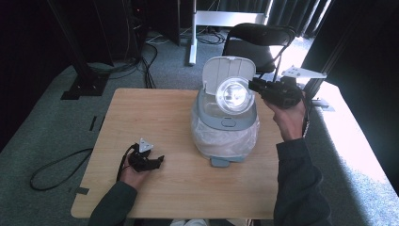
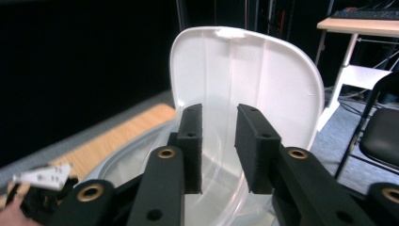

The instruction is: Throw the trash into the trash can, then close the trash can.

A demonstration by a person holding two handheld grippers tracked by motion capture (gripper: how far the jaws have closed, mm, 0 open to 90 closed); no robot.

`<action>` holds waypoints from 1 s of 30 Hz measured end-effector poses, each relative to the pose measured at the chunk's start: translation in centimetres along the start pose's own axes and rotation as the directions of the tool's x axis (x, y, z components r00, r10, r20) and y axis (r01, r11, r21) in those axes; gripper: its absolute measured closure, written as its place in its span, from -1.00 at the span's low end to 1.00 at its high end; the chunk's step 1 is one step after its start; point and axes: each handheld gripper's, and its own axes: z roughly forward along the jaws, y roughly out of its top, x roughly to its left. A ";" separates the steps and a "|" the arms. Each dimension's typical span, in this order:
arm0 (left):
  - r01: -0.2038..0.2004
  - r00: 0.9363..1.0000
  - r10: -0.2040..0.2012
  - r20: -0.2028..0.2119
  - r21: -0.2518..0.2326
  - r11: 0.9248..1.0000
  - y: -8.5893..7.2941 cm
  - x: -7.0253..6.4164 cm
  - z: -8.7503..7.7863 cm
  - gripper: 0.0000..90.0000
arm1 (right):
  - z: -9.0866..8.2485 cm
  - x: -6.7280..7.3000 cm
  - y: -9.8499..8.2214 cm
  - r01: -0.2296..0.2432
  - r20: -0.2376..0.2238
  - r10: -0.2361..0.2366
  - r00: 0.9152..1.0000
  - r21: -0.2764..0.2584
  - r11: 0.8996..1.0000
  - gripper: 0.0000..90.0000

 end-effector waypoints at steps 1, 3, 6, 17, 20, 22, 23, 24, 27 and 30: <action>0.000 1.000 0.000 0.000 0.000 1.000 0.0 0.0 0.0 -0.35 | -0.2 -0.4 -0.1 -0.012 0.018 0.012 1.000 -0.016 1.000 0.51; 0.000 1.000 0.000 0.000 0.000 1.000 0.0 0.0 0.0 -0.35 | -0.4 -1.0 -0.2 -0.029 0.034 0.030 0.999 -0.028 0.999 0.52; -0.001 1.000 0.001 0.000 0.000 1.000 0.0 0.0 0.0 -0.35 | -1.1 -2.6 -0.2 -0.075 0.100 0.082 0.992 -0.065 0.995 0.52; 0.000 1.000 0.000 -0.001 0.001 1.000 -0.1 0.0 -0.1 -0.35 | 0.0 -4.3 -0.8 -0.127 0.122 0.132 0.984 -0.047 0.991 0.50; 0.001 1.000 -0.001 -0.002 0.001 1.000 -0.1 -0.1 -0.1 -0.35 | 0.8 -4.7 0.1 -0.145 0.154 0.156 0.976 -0.078 0.986 0.42; 0.001 1.000 -0.001 -0.002 0.001 1.000 -0.1 -0.1 -0.1 -0.35 | 1.1 -5.0 0.3 -0.155 0.162 0.165 0.973 -0.075 0.985 0.42; 0.001 1.000 -0.001 -0.002 0.001 1.000 -0.1 -0.1 -0.1 -0.35 | 1.4 -5.3 0.5 -0.162 0.179 0.173 0.968 -0.074 0.984 0.43; 0.001 1.000 -0.001 -0.001 0.001 1.000 0.0 0.0 -0.1 -0.35 | 1.9 -5.8 0.8 -0.186 0.194 0.200 0.960 -0.091 0.978 0.43; 0.001 1.000 -0.001 -0.003 0.000 1.000 0.0 -0.1 0.0 -0.35 | 3.0 -7.0 1.2 -0.223 0.241 0.239 0.941 -0.093 0.970 0.50; 0.001 1.000 -0.001 -0.003 0.000 1.000 0.0 -0.1 0.0 -0.35 | 4.0 -8.2 1.2 -0.287 0.218 0.301 0.929 -0.093 0.953 0.56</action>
